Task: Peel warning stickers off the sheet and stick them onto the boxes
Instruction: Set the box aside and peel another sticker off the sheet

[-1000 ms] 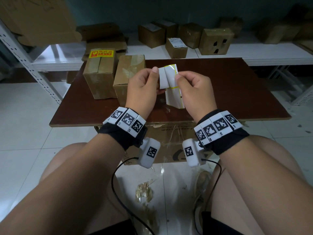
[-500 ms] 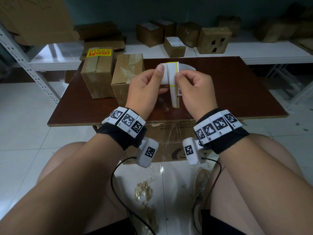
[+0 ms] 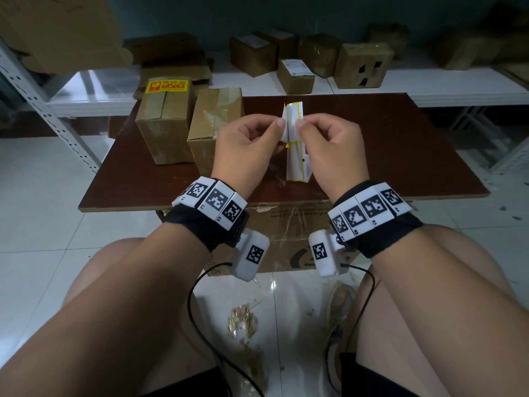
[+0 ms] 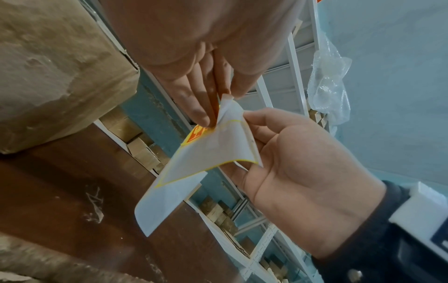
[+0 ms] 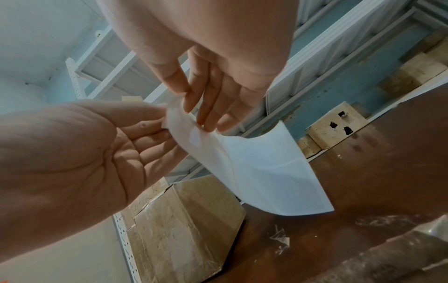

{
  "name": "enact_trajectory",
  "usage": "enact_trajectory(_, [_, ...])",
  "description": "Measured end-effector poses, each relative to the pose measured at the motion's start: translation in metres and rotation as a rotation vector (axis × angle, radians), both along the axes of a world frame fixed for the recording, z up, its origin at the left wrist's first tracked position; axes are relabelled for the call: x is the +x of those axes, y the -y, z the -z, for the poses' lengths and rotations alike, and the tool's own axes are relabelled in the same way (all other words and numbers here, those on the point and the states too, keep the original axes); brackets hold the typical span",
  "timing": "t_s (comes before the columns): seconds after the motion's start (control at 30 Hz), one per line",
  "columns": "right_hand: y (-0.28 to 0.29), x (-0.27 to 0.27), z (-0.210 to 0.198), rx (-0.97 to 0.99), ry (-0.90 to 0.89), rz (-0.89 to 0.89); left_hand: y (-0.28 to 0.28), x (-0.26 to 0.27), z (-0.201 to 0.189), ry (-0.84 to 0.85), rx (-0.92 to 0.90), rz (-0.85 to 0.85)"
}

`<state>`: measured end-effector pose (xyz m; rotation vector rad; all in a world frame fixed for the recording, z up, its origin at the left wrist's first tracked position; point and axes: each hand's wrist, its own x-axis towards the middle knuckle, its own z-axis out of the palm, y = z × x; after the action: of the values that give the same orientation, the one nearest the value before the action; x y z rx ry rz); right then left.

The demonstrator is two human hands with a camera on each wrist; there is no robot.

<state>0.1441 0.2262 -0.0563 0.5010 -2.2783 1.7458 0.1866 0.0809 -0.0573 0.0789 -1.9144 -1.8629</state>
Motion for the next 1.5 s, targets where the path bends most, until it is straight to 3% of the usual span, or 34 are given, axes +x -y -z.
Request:
enact_trajectory(0.47, [0.002,0.002,-0.003,-0.092,-0.056,0.001,0.003,-0.002,-0.005,0.077,0.229,0.042])
enact_trajectory(0.93, [0.003,0.004,-0.008,-0.208,0.059,-0.013,0.006,-0.006,-0.001,0.108,0.115,0.018])
enact_trajectory(1.2, [0.003,0.007,-0.017,-0.467,0.177,-0.104,0.006,-0.006,-0.003,0.104,0.245,0.153])
enact_trajectory(1.5, [0.002,0.007,-0.021,-0.395,0.217,0.008,0.009,-0.005,-0.003,0.054,0.140,0.096])
